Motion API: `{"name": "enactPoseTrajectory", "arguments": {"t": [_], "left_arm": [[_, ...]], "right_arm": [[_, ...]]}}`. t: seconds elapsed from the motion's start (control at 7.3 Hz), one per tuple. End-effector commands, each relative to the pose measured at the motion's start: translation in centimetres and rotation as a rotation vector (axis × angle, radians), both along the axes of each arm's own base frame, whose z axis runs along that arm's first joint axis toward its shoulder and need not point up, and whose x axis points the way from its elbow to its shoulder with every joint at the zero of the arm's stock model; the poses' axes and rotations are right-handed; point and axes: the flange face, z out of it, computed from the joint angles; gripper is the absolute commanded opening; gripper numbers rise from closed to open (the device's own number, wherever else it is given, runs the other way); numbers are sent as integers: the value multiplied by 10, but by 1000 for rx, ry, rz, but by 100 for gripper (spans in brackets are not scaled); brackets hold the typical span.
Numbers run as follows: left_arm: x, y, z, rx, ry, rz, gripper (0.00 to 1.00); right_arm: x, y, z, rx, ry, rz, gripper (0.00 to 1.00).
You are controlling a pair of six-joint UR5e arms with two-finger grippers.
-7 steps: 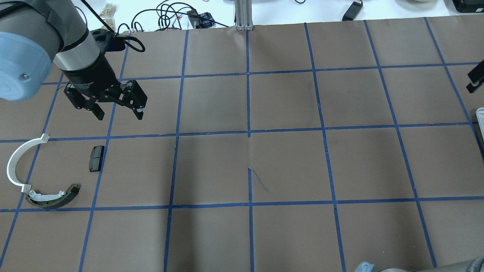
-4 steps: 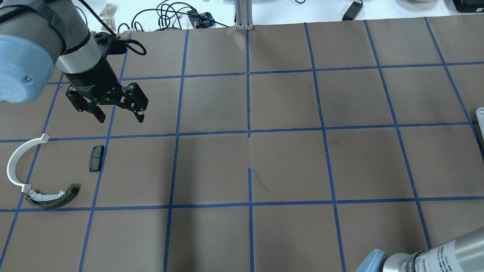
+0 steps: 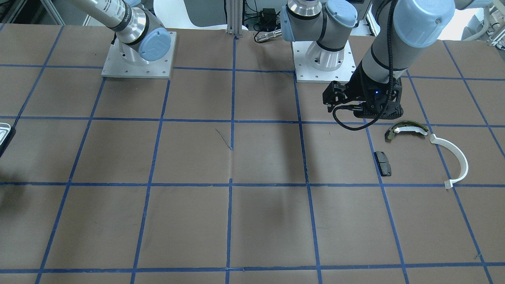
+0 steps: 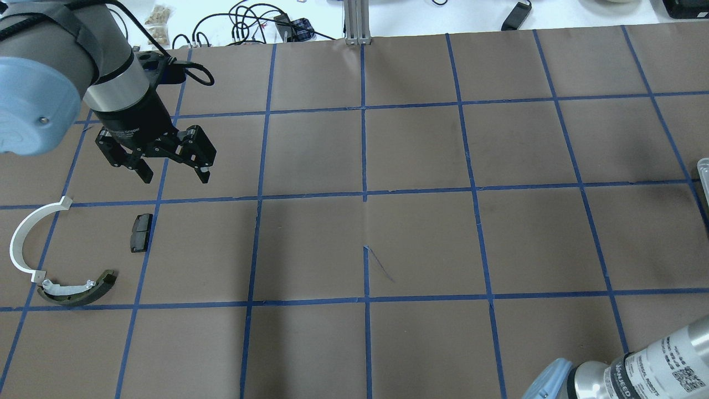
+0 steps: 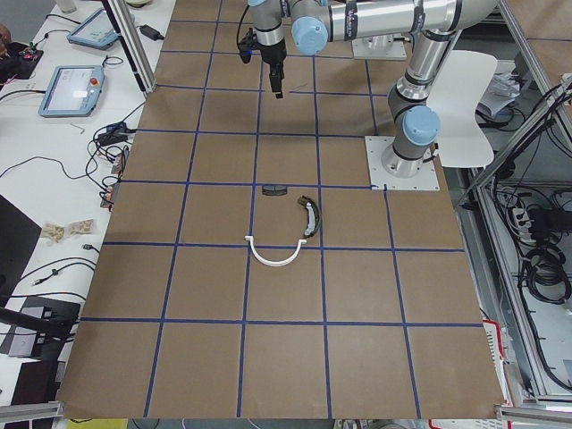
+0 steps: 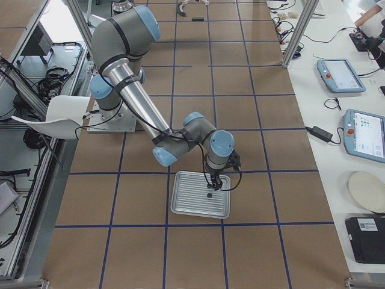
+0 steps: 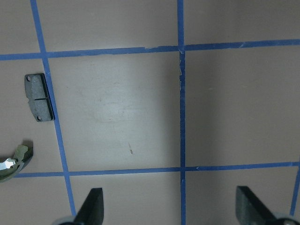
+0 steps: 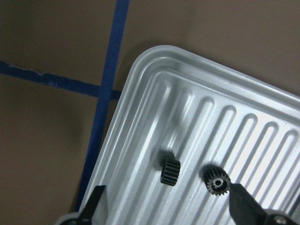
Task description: Place bearing gear from tray to pile
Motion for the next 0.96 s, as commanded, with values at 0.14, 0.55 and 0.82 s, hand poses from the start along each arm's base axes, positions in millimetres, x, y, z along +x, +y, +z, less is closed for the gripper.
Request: {"name": "enactPoseTrajectory", "arguments": {"t": [0.14,0.55,0.82], "left_arm": [[0,0,-2,4,-5,-1,100],[0,0,-2,4,-5,-1,100],[0,0,-2,4,-5,-1,100]], "right_arm": [[-4,-1,-28,15,-16,2,74],[-5,-2,-35,17,-15,2,44],[-6,-2,-33,14,-12,-8,2]]}}
